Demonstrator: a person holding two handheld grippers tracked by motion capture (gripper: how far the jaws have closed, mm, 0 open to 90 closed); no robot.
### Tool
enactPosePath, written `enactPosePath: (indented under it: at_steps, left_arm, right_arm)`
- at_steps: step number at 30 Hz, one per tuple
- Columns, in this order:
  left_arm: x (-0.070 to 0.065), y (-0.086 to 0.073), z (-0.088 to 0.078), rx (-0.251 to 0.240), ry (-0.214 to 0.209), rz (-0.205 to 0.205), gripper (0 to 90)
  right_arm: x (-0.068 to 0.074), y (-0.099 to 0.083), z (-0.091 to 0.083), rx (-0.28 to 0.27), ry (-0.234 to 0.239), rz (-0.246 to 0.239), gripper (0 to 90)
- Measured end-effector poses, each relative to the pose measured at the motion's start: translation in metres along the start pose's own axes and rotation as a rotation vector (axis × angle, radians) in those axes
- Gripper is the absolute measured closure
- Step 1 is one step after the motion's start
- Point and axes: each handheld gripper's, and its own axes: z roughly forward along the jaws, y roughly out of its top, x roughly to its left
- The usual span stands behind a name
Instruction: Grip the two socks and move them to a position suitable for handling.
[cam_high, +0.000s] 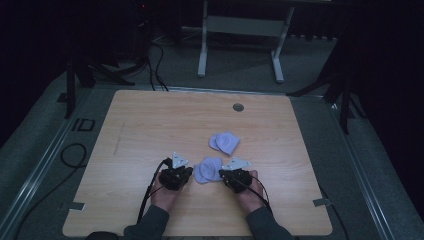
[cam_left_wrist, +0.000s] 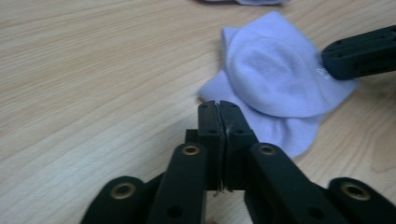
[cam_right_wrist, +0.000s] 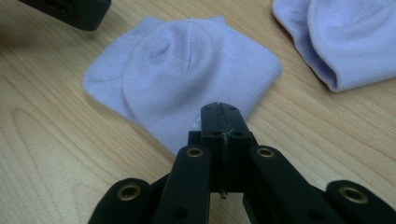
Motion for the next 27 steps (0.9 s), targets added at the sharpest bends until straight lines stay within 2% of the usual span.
enactPosePath:
  at_steps: [7, 18, 23, 27]
  left_arm:
    - [-0.008, 0.0, 0.005, 0.007, -0.025, 0.027, 89.5]
    - [-0.011, -0.002, 0.008, 0.021, -0.01, 0.054, 89.6]
    - [-0.012, -0.002, 0.008, 0.021, -0.003, 0.062, 89.6]
    - [-0.012, -0.002, 0.008, 0.02, -0.003, 0.06, 89.6]
  right_arm:
    - [0.002, 0.001, 0.0, 0.001, 0.002, -0.002, 89.8]
    - [0.0, 0.002, -0.001, 0.008, 0.015, 0.006, 89.0]
    - [0.002, 0.005, -0.005, 0.003, 0.013, -0.007, 88.4]
    - [0.009, 0.016, -0.007, -0.018, 0.046, -0.031, 88.6]
